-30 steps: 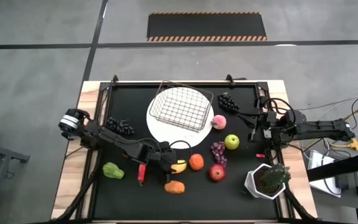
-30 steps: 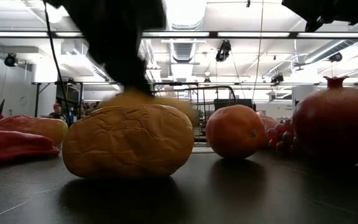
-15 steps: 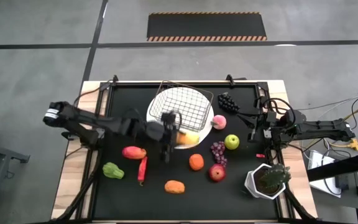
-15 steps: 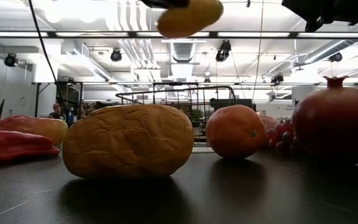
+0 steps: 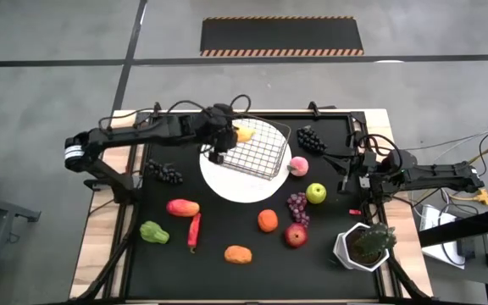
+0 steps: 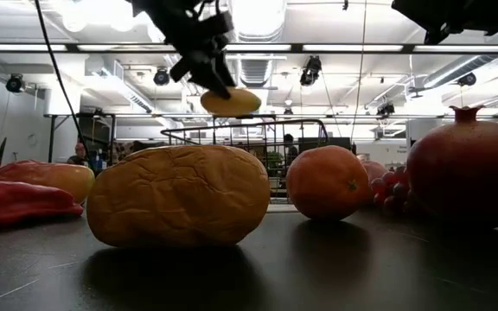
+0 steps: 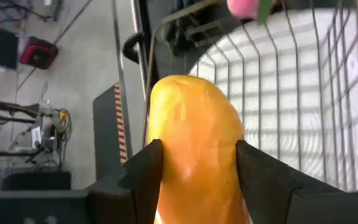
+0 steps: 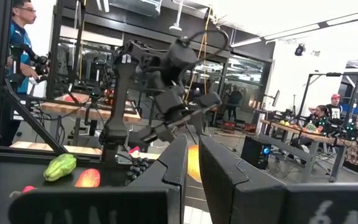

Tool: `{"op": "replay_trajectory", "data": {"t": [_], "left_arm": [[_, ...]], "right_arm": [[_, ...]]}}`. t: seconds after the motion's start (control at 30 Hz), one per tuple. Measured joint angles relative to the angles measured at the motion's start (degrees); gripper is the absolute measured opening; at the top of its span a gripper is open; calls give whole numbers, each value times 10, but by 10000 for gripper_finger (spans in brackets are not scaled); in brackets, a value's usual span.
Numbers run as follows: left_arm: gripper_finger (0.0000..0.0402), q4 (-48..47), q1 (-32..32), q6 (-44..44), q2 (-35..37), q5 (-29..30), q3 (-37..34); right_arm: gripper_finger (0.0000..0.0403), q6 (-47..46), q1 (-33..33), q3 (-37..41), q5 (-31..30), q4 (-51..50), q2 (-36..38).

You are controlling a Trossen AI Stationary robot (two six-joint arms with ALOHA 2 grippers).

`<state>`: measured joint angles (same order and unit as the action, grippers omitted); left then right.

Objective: Build produce basket
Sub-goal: Put the yellow mango into the silver basket

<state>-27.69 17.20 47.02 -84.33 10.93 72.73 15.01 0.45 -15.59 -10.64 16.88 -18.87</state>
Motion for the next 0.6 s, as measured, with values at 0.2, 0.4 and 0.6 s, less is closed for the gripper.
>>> {"op": "replay_trajectory", "data": {"t": [0.2,0.4,0.6], "left_arm": [[166,-1,20,-1,-42,-57,33],[166,-64,21,0,-131,-70,100],[166,-79,31,19,-184,-32,137]], "right_arm": [[31,1,0,0,0,0,0],[31,7,0,0,0,0,0],[31,7,0,0,0,-2,0]]}}
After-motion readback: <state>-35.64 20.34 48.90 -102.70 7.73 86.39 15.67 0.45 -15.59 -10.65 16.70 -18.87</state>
